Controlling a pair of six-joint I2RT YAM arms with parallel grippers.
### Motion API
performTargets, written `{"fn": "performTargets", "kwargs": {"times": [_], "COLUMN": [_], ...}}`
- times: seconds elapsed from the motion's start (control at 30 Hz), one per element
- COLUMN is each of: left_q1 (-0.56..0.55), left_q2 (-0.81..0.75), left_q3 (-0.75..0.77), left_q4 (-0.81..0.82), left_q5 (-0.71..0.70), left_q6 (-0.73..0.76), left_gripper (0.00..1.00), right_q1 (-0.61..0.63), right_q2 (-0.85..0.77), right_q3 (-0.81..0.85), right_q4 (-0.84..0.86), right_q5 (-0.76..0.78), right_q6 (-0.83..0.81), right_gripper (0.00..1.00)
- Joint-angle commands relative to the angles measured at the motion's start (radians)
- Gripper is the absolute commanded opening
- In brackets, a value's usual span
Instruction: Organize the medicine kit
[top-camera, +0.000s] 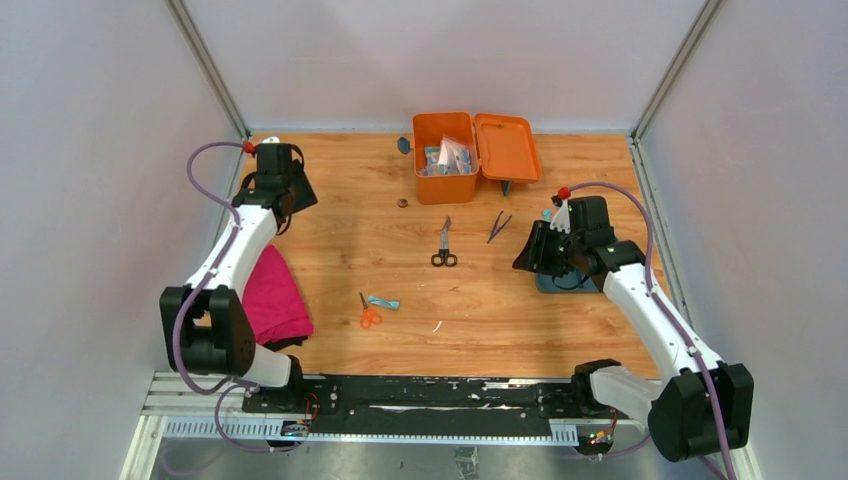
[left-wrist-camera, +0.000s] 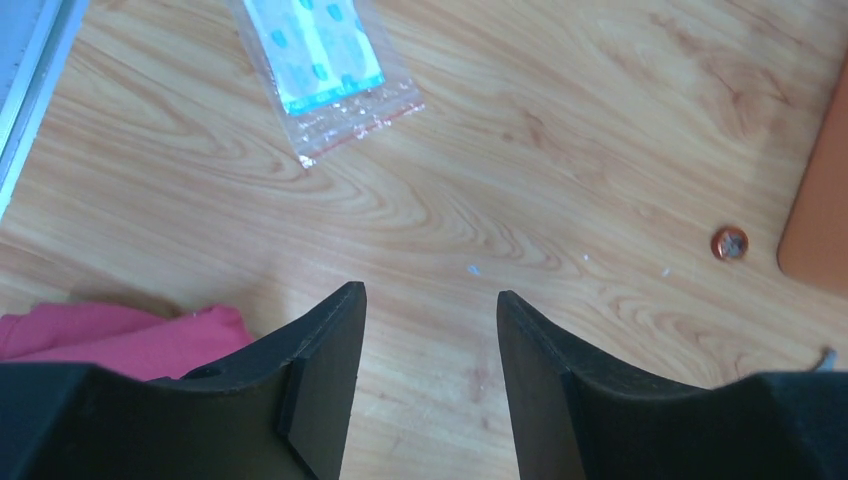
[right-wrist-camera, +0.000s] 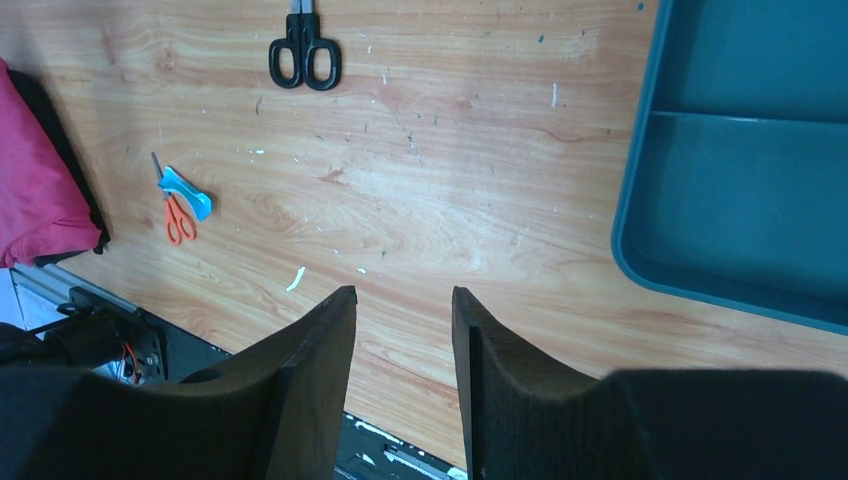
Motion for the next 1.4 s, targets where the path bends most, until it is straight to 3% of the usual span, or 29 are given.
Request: {"fn": "performTargets", "kwargs": {"times": [0.0, 0.3, 0.63, 1.37], "left_q1": [0.057, 0.222, 0.273, 0.332], "left_q2": [0.069, 0.286, 0.526, 0.684], "left_q3": [0.061, 0.157, 0.303, 0.33], "left_q4": [0.063, 0.15, 0.138, 0.172], "left_q5": [0.007, 0.073, 0.071, 0.126], "left_q6": [-0.027, -0.06, -0.019, -0.023], "left_gripper": [0.56, 0.56, 0.54, 0.49], "right_q1": [-0.01, -0.011, -0.01, -0.011], "right_q2": [-0.036, -0.055, -0.036, 0.007], "right_q3": [-0.03, -0.063, -0.07, -0.076], "right_q4": [0.001, 0.004, 0.004, 0.017], "right_q5": [-0.04, -0.066, -0.068, -0.065], "right_q6": [-0.015, 0.0, -0.016, -0.019], "right_gripper": [0.45, 0.45, 0.45, 0.45]}}
